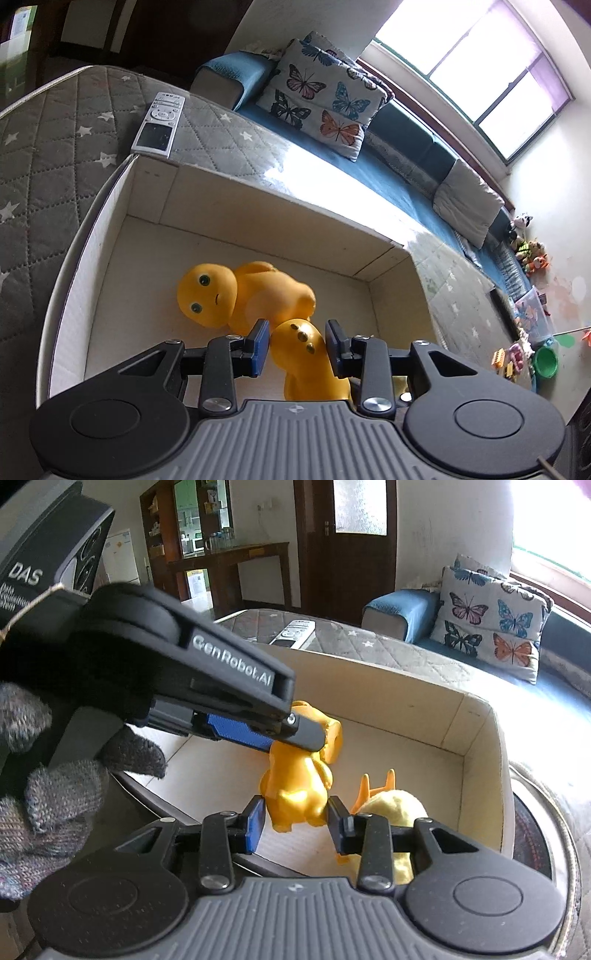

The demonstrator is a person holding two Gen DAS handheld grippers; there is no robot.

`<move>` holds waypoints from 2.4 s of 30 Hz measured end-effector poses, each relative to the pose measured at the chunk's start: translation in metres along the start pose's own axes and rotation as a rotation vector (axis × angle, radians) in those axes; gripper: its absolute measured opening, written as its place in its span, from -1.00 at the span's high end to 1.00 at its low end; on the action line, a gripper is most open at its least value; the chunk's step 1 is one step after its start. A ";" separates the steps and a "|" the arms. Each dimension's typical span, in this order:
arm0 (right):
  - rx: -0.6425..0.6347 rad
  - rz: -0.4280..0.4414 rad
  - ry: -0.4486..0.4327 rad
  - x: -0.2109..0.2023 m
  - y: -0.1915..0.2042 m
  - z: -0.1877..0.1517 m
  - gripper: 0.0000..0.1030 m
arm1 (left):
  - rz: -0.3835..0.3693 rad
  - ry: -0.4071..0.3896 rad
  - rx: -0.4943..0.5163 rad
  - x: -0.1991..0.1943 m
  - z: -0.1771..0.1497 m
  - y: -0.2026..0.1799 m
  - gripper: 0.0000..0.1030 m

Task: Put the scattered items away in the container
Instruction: 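Carry the yellow duck with the left tool into the box, then open the left tool to release the yellow duck into the box, then move the left tool down to the red-and-yellow round toy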

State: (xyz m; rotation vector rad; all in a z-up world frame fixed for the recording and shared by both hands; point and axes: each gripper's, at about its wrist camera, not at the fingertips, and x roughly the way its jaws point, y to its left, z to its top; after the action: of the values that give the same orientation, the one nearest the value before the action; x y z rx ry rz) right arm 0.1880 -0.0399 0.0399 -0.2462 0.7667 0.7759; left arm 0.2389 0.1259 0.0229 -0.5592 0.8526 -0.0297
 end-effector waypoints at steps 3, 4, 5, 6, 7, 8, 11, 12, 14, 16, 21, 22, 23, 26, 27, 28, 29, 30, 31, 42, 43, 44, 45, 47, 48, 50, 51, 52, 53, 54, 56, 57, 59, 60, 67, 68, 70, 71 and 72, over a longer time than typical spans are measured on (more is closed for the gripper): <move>-0.003 -0.007 -0.001 -0.001 0.001 -0.001 0.28 | 0.004 0.011 -0.005 0.003 -0.002 0.001 0.42; -0.003 -0.009 -0.003 -0.002 0.001 -0.002 0.28 | 0.007 0.014 -0.005 0.003 -0.002 0.002 0.42; -0.004 -0.012 -0.005 -0.003 0.002 -0.003 0.28 | 0.009 0.014 0.000 0.003 -0.003 0.001 0.42; -0.004 -0.015 -0.008 -0.005 0.002 -0.004 0.28 | 0.012 0.014 0.004 0.002 -0.003 0.001 0.41; -0.004 -0.019 -0.011 -0.007 0.002 -0.004 0.28 | 0.014 0.010 0.009 0.001 -0.003 0.000 0.41; -0.004 -0.023 -0.016 -0.009 0.003 -0.005 0.28 | 0.017 0.005 0.013 -0.001 -0.003 -0.001 0.41; 0.001 -0.035 -0.033 -0.017 0.003 -0.007 0.27 | 0.016 -0.007 0.027 -0.007 -0.003 -0.003 0.40; 0.001 -0.040 -0.039 -0.020 0.003 -0.008 0.27 | 0.015 -0.011 0.032 -0.009 -0.004 -0.005 0.37; 0.003 -0.051 -0.054 -0.026 0.003 -0.011 0.25 | 0.012 -0.019 0.043 -0.014 -0.006 -0.008 0.37; 0.009 -0.065 -0.070 -0.033 0.002 -0.014 0.18 | 0.009 -0.027 0.058 -0.019 -0.009 -0.013 0.37; 0.019 -0.090 -0.110 -0.053 0.006 -0.022 0.12 | 0.001 -0.039 0.093 -0.030 -0.017 -0.023 0.37; 0.021 -0.095 -0.118 -0.057 0.007 -0.024 0.10 | -0.001 -0.041 0.100 -0.032 -0.019 -0.025 0.37; 0.022 -0.102 -0.126 -0.061 0.008 -0.026 0.07 | -0.004 -0.043 0.107 -0.034 -0.021 -0.027 0.37; 0.017 -0.125 -0.147 -0.074 0.012 -0.035 0.05 | -0.010 -0.051 0.128 -0.041 -0.028 -0.034 0.36; 0.018 -0.132 -0.152 -0.078 0.014 -0.038 0.04 | -0.014 -0.053 0.134 -0.043 -0.030 -0.036 0.36; 0.023 -0.138 -0.156 -0.082 0.014 -0.042 0.04 | -0.019 -0.054 0.139 -0.045 -0.033 -0.038 0.36; 0.031 -0.143 -0.160 -0.086 0.014 -0.046 0.03 | -0.023 -0.055 0.144 -0.047 -0.036 -0.039 0.36; 0.038 -0.149 -0.163 -0.089 0.014 -0.050 0.03 | -0.026 -0.055 0.149 -0.049 -0.039 -0.041 0.36; 0.047 -0.154 -0.164 -0.093 0.013 -0.054 0.02 | -0.029 -0.054 0.155 -0.050 -0.042 -0.043 0.36; 0.130 -0.203 -0.149 -0.116 0.004 -0.097 -0.05 | -0.057 -0.016 0.203 -0.051 -0.074 -0.065 0.36; 0.136 -0.207 -0.145 -0.116 0.003 -0.101 -0.05 | -0.059 -0.009 0.205 -0.050 -0.077 -0.067 0.36; 0.141 -0.210 -0.141 -0.116 0.002 -0.103 -0.06 | -0.061 -0.003 0.208 -0.049 -0.080 -0.069 0.36; 0.147 -0.211 -0.136 -0.115 0.001 -0.105 -0.06 | -0.062 0.005 0.210 -0.047 -0.082 -0.070 0.36; 0.157 -0.215 -0.128 -0.114 -0.001 -0.109 -0.06 | -0.065 0.018 0.213 -0.044 -0.087 -0.073 0.36; 0.161 -0.217 -0.125 -0.114 -0.002 -0.112 -0.06 | -0.067 0.023 0.213 -0.042 -0.089 -0.074 0.36; 0.167 -0.220 -0.118 -0.113 -0.003 -0.116 -0.06 | -0.069 0.034 0.214 -0.040 -0.093 -0.076 0.36; 0.170 -0.220 -0.116 -0.112 -0.004 -0.118 -0.07 | -0.069 0.039 0.213 -0.038 -0.094 -0.077 0.36; 0.173 -0.220 -0.114 -0.111 -0.005 -0.119 -0.07 | -0.070 0.044 0.213 -0.037 -0.096 -0.077 0.36; 0.176 -0.221 -0.113 -0.110 -0.006 -0.120 -0.07 | -0.070 0.049 0.212 -0.036 -0.097 -0.078 0.36; 0.178 -0.220 -0.111 -0.109 -0.008 -0.121 -0.08 | -0.071 0.053 0.210 -0.034 -0.098 -0.078 0.36; 0.181 -0.221 -0.109 -0.106 -0.010 -0.122 -0.17 | -0.071 0.059 0.209 -0.032 -0.099 -0.080 0.36; 0.181 -0.224 -0.109 -0.104 -0.011 -0.122 -0.32 | -0.071 0.061 0.209 -0.031 -0.100 -0.080 0.36; 0.181 -0.231 -0.108 -0.101 -0.012 -0.121 -0.36 | -0.071 0.065 0.209 -0.030 -0.100 -0.082 0.36; 0.183 -0.232 -0.107 -0.099 -0.013 -0.120 -0.36 | -0.071 0.066 0.209 -0.028 -0.100 -0.082 0.35; 0.198 -0.224 -0.099 -0.085 -0.018 -0.117 -0.36 | -0.079 0.087 0.186 -0.017 -0.099 -0.083 0.34; 0.199 -0.223 -0.098 -0.083 -0.019 -0.117 -0.36 | -0.083 0.089 0.182 -0.015 -0.098 -0.083 0.34; 0.201 -0.222 -0.095 -0.079 -0.020 -0.115 -0.36 | -0.092 0.093 0.175 -0.012 -0.098 -0.084 0.33; 0.201 -0.221 -0.093 -0.077 -0.020 -0.115 -0.36 | -0.098 0.094 0.174 -0.010 -0.097 -0.085 0.32; 0.202 -0.221 -0.091 -0.075 -0.021 -0.114 -0.36 | -0.102 0.096 0.173 -0.008 -0.096 -0.085 0.31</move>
State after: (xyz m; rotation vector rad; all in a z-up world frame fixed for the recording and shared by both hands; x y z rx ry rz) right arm 0.1073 -0.1480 0.0103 -0.1100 0.7127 0.4933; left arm 0.1806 0.0109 0.0189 -0.4409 0.9048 -0.2231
